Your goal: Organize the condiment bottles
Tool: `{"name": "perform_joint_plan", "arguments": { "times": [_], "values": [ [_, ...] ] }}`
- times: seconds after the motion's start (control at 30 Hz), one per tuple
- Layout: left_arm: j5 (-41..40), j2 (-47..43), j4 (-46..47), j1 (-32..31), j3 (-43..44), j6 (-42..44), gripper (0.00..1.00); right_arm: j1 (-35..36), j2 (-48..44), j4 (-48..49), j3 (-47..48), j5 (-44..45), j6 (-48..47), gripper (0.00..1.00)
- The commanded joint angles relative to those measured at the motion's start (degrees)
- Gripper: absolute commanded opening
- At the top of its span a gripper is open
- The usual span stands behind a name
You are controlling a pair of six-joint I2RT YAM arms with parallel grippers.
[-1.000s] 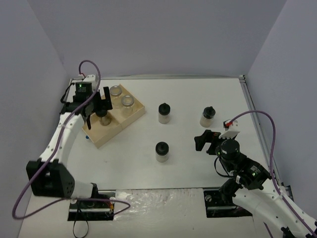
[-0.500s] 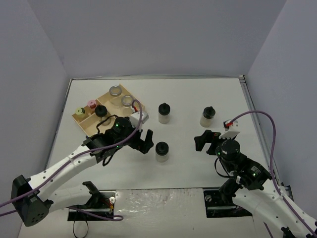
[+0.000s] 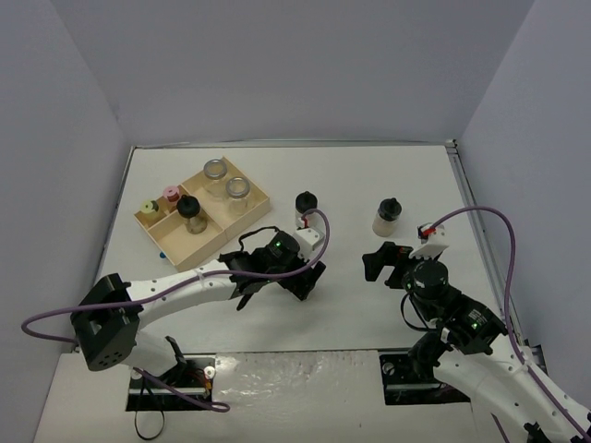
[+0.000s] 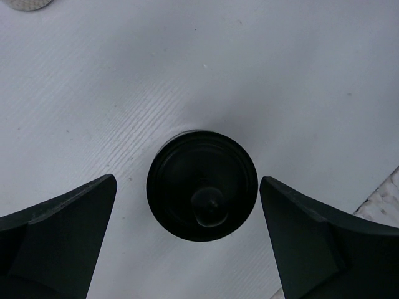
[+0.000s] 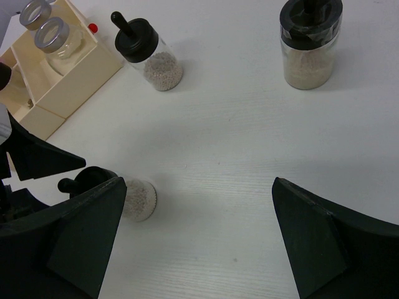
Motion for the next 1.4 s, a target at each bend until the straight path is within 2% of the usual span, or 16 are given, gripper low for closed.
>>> {"name": "perform_joint_plan", "arguments": {
  "times": [0.0,0.13,0.2,0.43,0.47,0.53,0.6,0.73,0.87,1.0,1.17,1.3,1.37],
  "values": [
    [-4.8,0.3,3.1,-0.2,4.5,0.6,0.97,0.5,0.3,2.5,0.2,1.9,1.1,1.0],
    [-5.1,1.2,3.8,-0.2,4.5,0.1,0.93,0.6,0.6,2.5,0.2,1.9,1.1,1.0],
    [-4.6,1.4,3.8,-0.2,4.8,-0.1,0.85,0.6,0.5,2.5,0.2,1.9,1.1,1.0],
    [-4.0,0.7,3.3,-0.2,4.7,-1.4,0.39,0.6,0.5,2.5,0.1,2.0,1.1,1.0],
    [-4.3,0.5,2.8,-0.2,4.6,-1.7,0.35,0.6,0.4,2.5,0.1,1.9,1.1,1.0],
    [-6.2,-1.7,1.6,-0.2,4.2,-2.4,0.14,0.6,0.3,2.5,0.1,1.9,1.1,1.0],
    [-8.6,-4.0,-0.6,-0.2,3.7,-3.5,0.07,0.6,0.2,2.5,0.1,1.8,1.2,1.0],
    [-17.1,-9.8,-8.5,1.3,4.4,-6.3,0.04,0.6,-0.1,2.5,0.1,1.6,1.2,1.0],
    [-19.3,-17.3,-16.2,9.3,4.9,-7.5,0.03,0.9,-0.3,2.5,0.0,1.7,1.3,1.0],
    [-16.4,-22.7,-19.2,20.7,4.9,-6.2,0.01,1.0,-0.2,2.6,0.0,1.8,1.1,1.0],
    [-7.9,-22.7,-20.9,41.0,7.5,-2.5,0.0,1.1,-0.1,2.7,0.0,1.7,1.0,1.0],
    [-2.3,-18.8,-18.2,50.9,10.1,-1.4,0.0,1.2,-0.7,2.7,-0.1,1.6,1.1,1.0],
    [-0.8,-16.6,-16.4,53.6,10.9,-1.1,0.0,1.4,-0.9,2.7,-0.2,1.6,1.2,1.0]
  ]
}}
